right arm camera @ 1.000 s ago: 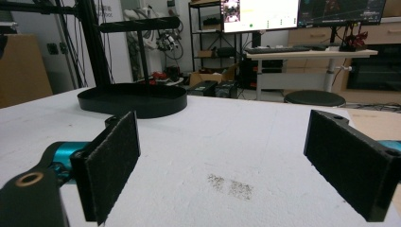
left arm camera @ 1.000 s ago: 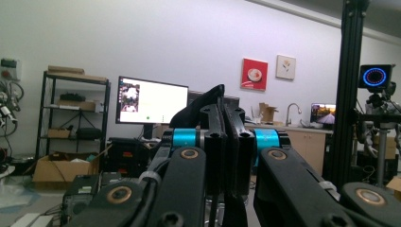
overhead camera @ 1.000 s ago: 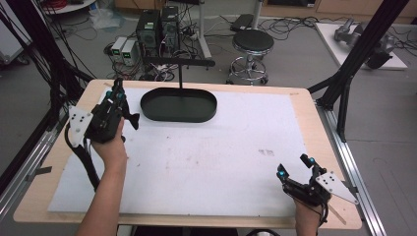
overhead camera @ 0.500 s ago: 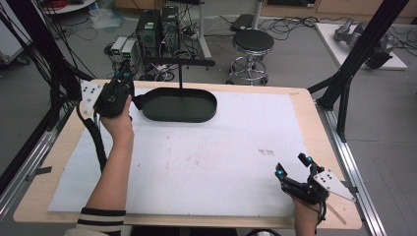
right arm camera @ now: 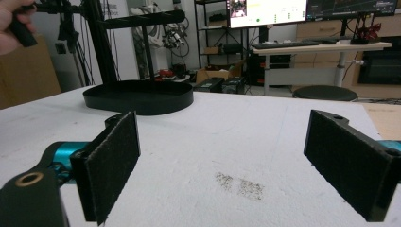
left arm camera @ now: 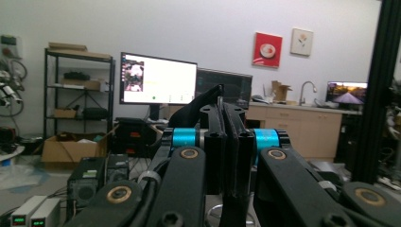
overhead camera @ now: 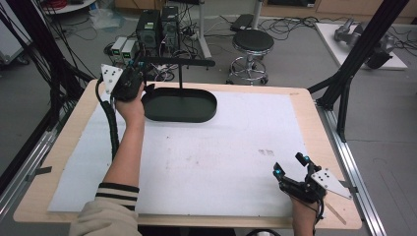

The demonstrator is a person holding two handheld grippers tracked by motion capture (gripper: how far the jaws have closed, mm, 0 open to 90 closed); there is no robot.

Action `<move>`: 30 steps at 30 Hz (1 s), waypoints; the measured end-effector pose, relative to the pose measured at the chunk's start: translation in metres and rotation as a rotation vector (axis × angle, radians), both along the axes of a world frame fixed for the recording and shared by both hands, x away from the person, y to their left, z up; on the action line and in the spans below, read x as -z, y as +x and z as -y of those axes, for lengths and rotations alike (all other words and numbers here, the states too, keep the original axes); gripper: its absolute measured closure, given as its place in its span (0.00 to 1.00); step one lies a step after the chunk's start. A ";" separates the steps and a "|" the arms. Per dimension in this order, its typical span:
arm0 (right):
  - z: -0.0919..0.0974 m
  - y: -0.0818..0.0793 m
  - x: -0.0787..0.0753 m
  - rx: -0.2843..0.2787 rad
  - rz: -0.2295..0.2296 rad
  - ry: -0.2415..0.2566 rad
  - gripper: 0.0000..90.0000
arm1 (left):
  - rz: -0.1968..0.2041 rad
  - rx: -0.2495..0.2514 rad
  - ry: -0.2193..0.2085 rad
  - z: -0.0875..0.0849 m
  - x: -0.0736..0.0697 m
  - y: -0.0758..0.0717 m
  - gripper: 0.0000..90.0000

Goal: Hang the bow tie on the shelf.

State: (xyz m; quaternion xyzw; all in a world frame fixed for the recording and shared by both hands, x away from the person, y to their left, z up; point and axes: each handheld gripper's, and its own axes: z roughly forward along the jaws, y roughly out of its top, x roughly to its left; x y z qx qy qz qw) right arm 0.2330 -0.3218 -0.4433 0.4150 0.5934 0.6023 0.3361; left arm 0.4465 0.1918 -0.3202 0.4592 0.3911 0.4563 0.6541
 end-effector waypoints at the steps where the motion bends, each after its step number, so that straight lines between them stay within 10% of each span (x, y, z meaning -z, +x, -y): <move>1: 0.000 0.000 0.000 0.002 -0.003 0.002 0.12 | -0.023 0.003 -0.006 0.000 0.001 0.004 0.97; 30: 0.003 0.002 0.003 0.014 -0.014 -0.015 0.12 | -0.072 -0.011 0.034 0.009 0.018 0.060 0.97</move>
